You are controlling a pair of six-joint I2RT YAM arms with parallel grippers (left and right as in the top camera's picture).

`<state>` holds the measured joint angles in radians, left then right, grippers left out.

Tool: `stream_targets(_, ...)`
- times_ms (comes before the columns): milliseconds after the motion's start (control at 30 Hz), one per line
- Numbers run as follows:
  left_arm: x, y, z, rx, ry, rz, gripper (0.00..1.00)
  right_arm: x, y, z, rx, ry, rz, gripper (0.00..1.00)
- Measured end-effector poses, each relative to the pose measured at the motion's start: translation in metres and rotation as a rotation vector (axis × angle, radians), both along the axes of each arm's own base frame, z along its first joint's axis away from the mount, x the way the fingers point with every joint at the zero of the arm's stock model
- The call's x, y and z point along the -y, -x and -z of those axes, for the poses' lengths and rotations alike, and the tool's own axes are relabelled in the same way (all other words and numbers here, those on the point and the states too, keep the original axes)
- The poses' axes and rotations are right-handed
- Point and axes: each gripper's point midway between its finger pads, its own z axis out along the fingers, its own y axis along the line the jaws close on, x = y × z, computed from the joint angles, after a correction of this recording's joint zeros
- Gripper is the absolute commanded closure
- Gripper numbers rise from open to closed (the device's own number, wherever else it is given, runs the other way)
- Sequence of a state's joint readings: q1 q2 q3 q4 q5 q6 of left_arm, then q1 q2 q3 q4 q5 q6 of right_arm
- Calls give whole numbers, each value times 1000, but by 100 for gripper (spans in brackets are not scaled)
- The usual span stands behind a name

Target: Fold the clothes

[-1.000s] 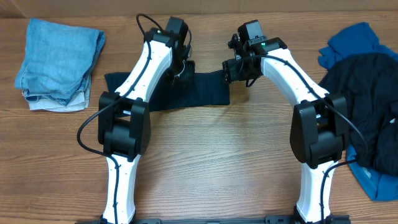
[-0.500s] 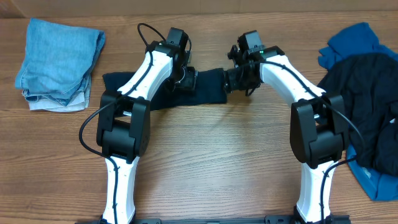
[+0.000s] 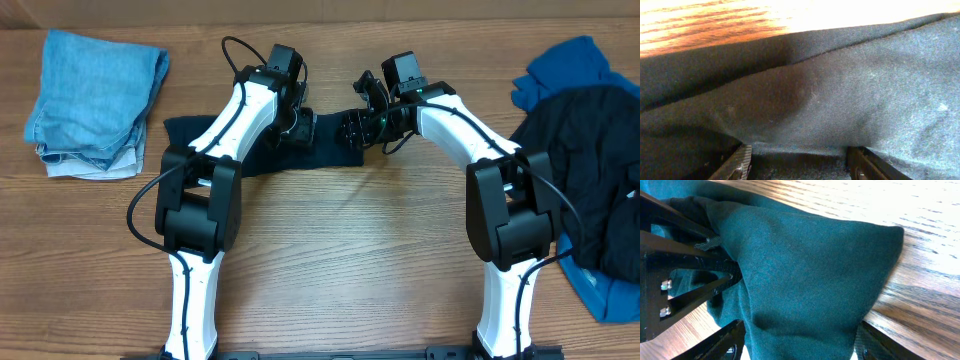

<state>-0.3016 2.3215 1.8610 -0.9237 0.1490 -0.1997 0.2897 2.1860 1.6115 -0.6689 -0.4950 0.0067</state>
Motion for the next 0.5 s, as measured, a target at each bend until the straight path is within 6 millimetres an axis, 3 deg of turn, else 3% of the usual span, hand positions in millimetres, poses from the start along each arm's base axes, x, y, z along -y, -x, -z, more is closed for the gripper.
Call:
stream_targets(100,0,0,0,0,0,0,34,4,-7,3,36,29,15,28)
stream_targets(200,0,0,0,0,0,0,35,8,-5,10,35,47,20,38)
stream_targets(367,0,0,0,0,0,0,34,9,-6,11,39,52,24,37)
stream_targets(500,0,0,-1,0,0,2,26,9,-6,11,38,52,24,29)
